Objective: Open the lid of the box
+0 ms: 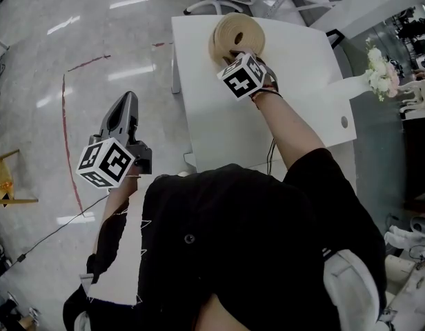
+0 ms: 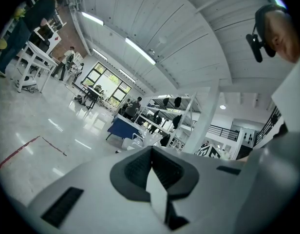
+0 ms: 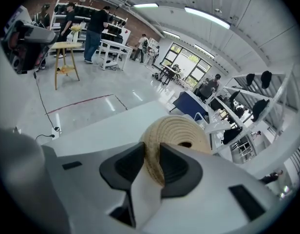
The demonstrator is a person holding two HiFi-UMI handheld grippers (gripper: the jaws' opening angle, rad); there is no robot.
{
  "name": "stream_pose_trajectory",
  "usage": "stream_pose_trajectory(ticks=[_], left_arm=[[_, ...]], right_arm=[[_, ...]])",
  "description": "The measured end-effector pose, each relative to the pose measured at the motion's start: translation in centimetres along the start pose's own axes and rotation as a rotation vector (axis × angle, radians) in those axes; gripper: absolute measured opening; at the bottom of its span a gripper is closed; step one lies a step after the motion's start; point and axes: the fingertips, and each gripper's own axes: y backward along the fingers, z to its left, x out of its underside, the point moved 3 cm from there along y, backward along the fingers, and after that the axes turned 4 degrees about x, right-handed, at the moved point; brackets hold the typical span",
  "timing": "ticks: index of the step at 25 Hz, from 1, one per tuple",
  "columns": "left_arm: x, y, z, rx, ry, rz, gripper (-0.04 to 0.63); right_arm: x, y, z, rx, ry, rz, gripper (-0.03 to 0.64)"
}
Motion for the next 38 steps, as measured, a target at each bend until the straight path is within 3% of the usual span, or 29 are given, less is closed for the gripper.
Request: stream_pose_trajectory(ticks=[38], left_arm=[[0.8, 2.3, -2.3, -0.005, -0.007, -0.011, 0.011]], right_arm=[[1.0, 2.4, 1.7, -0.015, -0.024, -0.003, 0.104]])
